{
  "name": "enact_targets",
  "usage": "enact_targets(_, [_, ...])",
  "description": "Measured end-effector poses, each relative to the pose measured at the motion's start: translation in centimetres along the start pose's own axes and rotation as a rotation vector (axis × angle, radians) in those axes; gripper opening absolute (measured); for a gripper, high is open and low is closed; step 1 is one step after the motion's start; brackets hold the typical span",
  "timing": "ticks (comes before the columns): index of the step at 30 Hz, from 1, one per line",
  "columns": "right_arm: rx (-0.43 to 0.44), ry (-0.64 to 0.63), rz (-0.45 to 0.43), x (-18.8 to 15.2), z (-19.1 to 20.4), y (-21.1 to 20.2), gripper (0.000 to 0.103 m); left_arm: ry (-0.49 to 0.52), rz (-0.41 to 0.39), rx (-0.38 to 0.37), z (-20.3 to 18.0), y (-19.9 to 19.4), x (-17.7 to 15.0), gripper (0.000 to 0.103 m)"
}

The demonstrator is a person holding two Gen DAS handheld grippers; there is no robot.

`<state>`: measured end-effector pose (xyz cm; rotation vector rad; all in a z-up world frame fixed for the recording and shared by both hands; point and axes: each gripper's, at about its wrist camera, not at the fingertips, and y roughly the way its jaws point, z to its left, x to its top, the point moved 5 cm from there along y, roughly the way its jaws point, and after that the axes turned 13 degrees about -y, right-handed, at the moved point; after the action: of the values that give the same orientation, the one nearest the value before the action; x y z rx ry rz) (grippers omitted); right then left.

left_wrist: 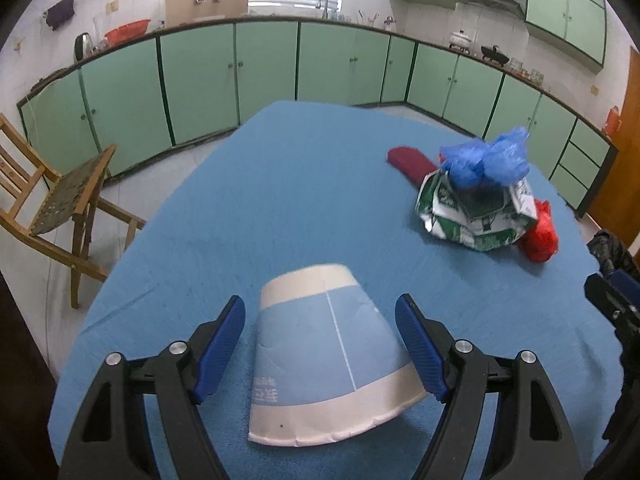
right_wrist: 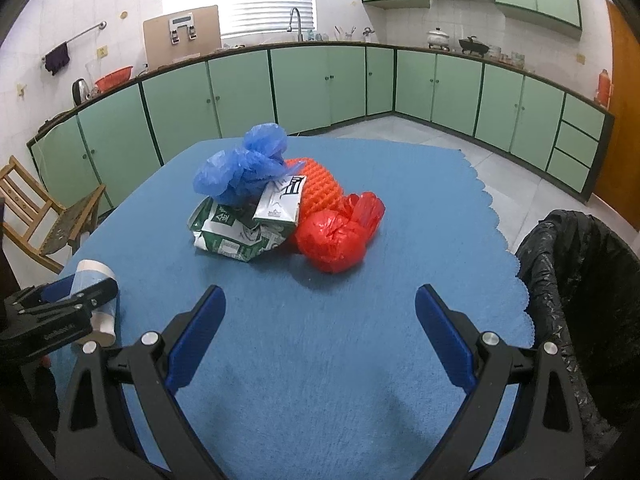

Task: Collect trash
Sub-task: 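Grasp the white-and-blue paper cup with the left tool, then grasp the blue plastic bag with the right tool while the left tool holds the cup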

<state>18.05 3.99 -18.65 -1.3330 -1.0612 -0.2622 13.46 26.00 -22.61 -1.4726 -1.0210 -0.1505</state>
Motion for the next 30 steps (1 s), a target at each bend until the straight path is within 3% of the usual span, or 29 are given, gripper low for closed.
enact_targets(10, [0.013, 0.003, 0.021, -0.6, 0.0, 0.7, 0.093, 0.007, 0.057, -0.005, -0.5, 1.4, -0.7, 0.074])
enact_targets(11, [0.013, 0.004, 0.022, -0.6, -0.1, 0.8, 0.093, 0.007, 0.056, -0.014, -0.7, 1.3, -0.7, 0.064])
enact_targets(12, [0.013, 0.005, 0.024, -0.7, -0.1, 0.9, 0.093, 0.010, 0.056, -0.024, -0.8, 1.3, -0.7, 0.061])
enact_targets(14, [0.013, 0.009, 0.025, -0.7, -0.2, 1.0, 0.093, 0.018, 0.058, -0.035, -1.2, 1.2, -0.8, 0.038])
enact_targets(24, [0.015, 0.007, 0.021, -0.6, -0.2, 1.0, 0.093, 0.019, 0.011, -0.083, -2.1, -0.6, 0.4, 0.035])
enact_targets(30, [0.011, 0.021, -0.015, 1.2, -0.7, 0.8, 0.093, 0.035, -0.047, -0.100, -3.4, -1.7, 2.6, 0.035])
